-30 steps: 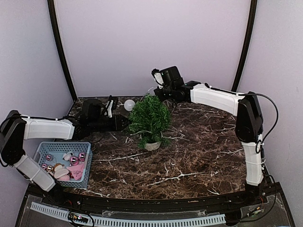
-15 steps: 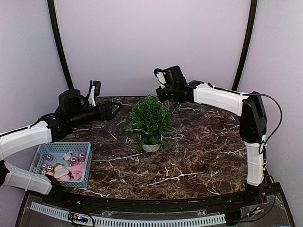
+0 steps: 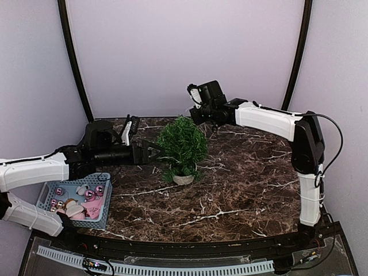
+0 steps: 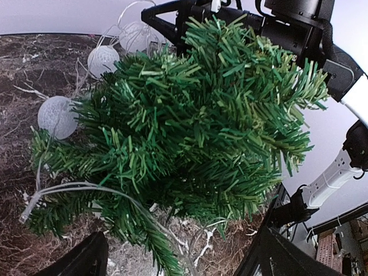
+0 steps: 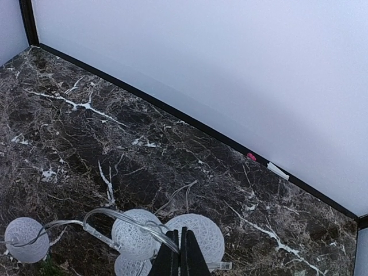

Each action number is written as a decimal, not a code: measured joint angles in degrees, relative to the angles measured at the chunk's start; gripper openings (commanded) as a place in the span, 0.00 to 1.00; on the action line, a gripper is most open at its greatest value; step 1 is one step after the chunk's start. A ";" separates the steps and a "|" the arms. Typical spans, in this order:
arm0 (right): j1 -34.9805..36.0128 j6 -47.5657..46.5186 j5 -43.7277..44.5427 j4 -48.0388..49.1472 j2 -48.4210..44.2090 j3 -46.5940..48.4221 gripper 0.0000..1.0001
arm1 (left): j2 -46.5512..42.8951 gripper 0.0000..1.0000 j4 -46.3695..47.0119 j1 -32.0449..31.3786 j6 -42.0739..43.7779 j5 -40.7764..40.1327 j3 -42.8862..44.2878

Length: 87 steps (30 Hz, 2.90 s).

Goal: Decorate the small christmas tree
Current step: Wrap the side of the string light in the gap of the branches.

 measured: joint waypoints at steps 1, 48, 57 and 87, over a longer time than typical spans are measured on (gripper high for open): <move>0.00 0.00 0.00 -0.02 -0.15 -0.11 0.00 | 0.55 0.94 -0.09 -0.33 -0.74 -0.02 0.00; 0.00 1.49 2.03 2.19 -5.68 -7.08 0.00 | 0.52 0.00 1.53 -2.99 -6.88 0.74 -5.79; 0.00 4.11 4.57 2.16 -5.81 -7.58 0.00 | 4.17 0.00 1.90 -2.99 -5.22 0.87 -5.53; -4.50 13.70 5.86 3.50 -11.72 -19.69 0.00 | 15.43 0.05 7.65 -2.99 -0.63 -0.13 -1.73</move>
